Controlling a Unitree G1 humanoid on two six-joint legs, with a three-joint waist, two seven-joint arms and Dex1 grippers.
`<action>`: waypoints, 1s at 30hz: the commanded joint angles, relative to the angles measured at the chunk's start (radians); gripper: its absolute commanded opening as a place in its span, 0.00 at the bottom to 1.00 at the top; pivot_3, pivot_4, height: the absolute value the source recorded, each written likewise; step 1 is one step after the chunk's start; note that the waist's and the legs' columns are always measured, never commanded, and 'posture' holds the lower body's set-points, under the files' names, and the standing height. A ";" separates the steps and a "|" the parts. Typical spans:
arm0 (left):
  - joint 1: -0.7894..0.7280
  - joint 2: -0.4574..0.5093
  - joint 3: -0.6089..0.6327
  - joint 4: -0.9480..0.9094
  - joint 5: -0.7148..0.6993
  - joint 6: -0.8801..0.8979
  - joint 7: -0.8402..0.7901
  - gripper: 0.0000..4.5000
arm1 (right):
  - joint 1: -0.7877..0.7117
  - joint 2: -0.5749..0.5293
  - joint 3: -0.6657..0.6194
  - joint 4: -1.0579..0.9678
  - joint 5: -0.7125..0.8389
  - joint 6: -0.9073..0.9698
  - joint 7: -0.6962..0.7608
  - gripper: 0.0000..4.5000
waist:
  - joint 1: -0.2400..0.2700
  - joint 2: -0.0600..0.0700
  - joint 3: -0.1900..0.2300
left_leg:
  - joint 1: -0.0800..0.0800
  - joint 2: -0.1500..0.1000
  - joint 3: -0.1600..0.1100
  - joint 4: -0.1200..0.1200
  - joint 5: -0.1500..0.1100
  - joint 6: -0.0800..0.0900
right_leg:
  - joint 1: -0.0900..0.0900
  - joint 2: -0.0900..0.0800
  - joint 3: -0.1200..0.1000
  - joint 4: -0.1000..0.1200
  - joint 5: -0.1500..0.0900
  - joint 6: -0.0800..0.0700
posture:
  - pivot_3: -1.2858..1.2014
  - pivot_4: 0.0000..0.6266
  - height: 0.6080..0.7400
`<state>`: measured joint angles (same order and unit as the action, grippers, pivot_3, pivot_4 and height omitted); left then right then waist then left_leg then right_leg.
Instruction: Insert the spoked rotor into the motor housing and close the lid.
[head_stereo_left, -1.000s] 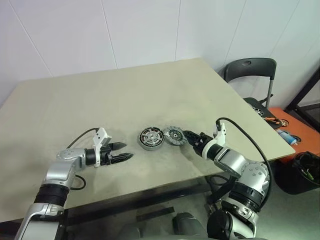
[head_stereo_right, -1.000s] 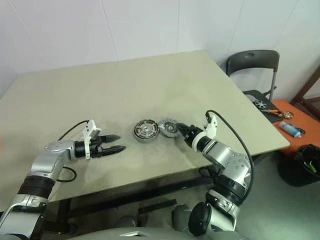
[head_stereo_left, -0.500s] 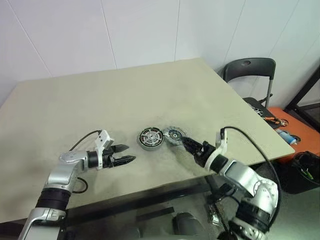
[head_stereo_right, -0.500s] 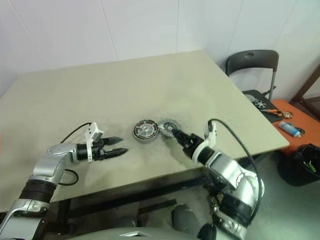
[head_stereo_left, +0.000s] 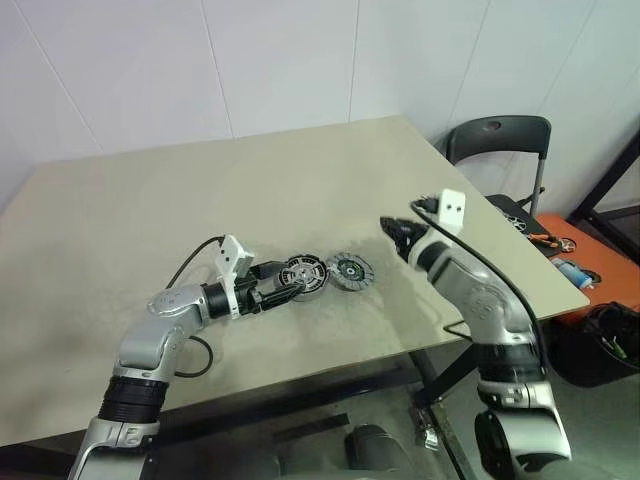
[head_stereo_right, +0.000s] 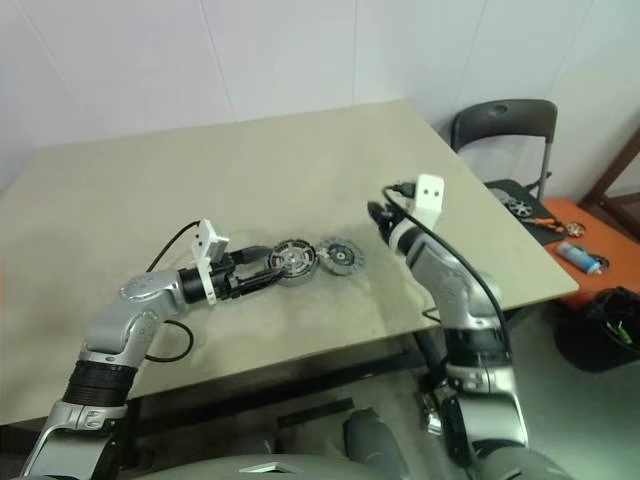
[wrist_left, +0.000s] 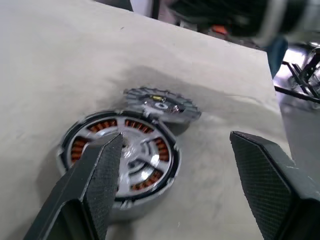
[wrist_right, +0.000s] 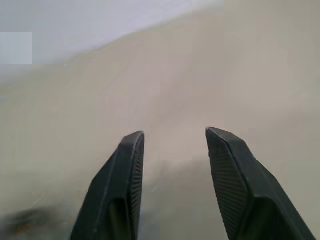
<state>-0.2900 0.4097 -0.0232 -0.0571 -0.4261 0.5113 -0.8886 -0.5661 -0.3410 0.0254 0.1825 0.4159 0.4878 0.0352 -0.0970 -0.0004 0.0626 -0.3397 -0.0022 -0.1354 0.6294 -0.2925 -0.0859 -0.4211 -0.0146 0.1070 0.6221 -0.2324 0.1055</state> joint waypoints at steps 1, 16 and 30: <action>-0.029 -0.002 0.009 -0.048 -0.009 0.009 0.037 0.81 | -0.063 -0.045 0.113 0.154 -0.294 -0.249 -0.040 0.45 | 0.001 0.000 0.000 | 0.000 0.000 0.000 0.000 0.000 0.000 | 0.000 0.000 0.000 -0.001 0.000 0.000 | 0.52 0.00 1.00; -0.028 0.019 0.027 -0.047 -0.017 0.026 0.068 0.81 | 0.359 -0.361 0.294 -0.400 -0.527 -0.486 0.451 0.45 | 0.015 -0.003 0.000 | 0.002 -0.001 0.000 0.004 -0.003 0.004 | 0.009 -0.001 0.000 -0.006 0.000 0.001 | 0.52 0.00 1.00; -0.056 0.015 0.019 -0.020 -0.008 0.014 0.076 0.81 | 0.445 -0.205 0.343 -0.287 -0.755 -0.510 0.362 0.45 | 0.030 -0.010 0.000 | 0.011 -0.001 0.001 0.004 -0.003 0.004 | 0.016 -0.001 0.001 -0.006 -0.001 -0.001 | 0.52 0.00 1.00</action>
<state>-0.3224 0.4232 -0.0156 -0.0593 -0.4258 0.5394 -0.8135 -0.1127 -0.5587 0.3731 -0.1045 -0.3166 -0.0075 0.4141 -0.0673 -0.0102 0.0622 -0.3291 -0.0031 -0.1346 0.6330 -0.2951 -0.0816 -0.4049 -0.0151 0.1082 0.6160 -0.2337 0.1049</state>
